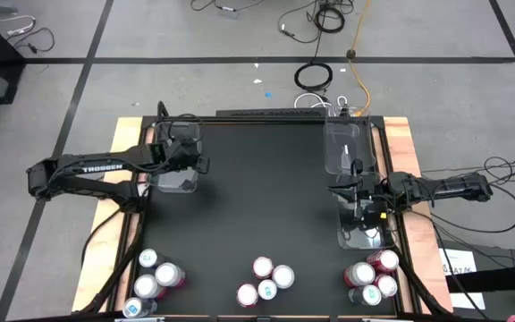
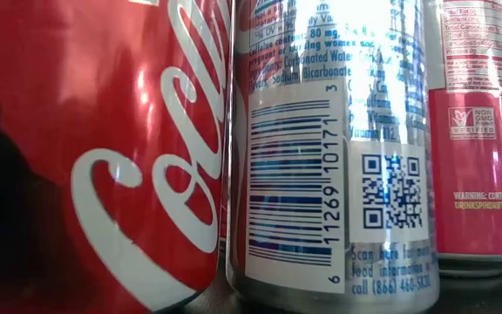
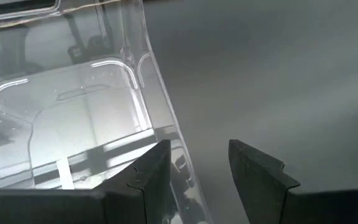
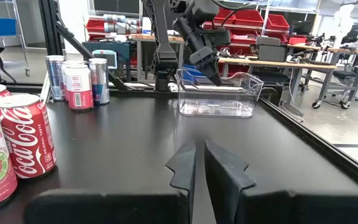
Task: Sort soda cans
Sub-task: Adjust the top left transparent bin
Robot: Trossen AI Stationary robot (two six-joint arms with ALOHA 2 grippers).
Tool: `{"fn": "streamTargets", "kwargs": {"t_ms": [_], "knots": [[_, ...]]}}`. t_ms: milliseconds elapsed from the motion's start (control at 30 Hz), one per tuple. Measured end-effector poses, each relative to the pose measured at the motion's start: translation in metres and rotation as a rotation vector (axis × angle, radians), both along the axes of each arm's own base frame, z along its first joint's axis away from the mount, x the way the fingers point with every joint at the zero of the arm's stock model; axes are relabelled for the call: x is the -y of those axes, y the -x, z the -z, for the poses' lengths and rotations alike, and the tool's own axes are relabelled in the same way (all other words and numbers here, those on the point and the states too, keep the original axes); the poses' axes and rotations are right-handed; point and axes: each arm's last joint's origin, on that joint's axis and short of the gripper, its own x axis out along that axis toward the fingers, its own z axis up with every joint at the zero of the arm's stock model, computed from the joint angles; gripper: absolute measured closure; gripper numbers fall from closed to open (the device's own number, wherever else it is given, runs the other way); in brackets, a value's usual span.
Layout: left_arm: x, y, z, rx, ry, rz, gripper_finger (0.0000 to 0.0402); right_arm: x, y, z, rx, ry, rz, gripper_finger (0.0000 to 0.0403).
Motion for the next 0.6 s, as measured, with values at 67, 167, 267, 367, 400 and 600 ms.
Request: {"fn": "streamTargets", "kwargs": {"t_ms": [67, 167, 267, 367, 400, 600], "knots": [[-0.001, -0.002, 0.003, -0.019, 0.007, 0.000, 0.0240, 0.000, 0.000, 0.000, 0.000, 0.000, 0.000, 0.0376], [-0.002, -0.004, 0.008, -0.041, 0.016, 0.000, 0.0264, 0.000, 0.000, 0.000, 0.000, 0.000, 0.000, 0.0376], [-0.002, -0.006, 0.011, -0.056, 0.030, 0.002, 0.0299, 0.000, 0.000, 0.000, 0.000, 0.000, 0.000, 0.0376], [-0.002, -0.007, 0.013, -0.062, 0.039, 0.001, 0.0340, 0.000, 0.000, 0.000, 0.000, 0.000, 0.000, 0.0376], [-0.002, -0.007, 0.013, -0.056, 0.043, -0.010, 0.0355, 0.000, 0.000, 0.000, 0.000, 0.000, 0.000, 0.0376], [-0.002, -0.007, 0.013, -0.021, 0.068, -0.067, 0.0389, 0.000, 0.000, 0.000, 0.000, 0.000, 0.000, 0.0376]]}}
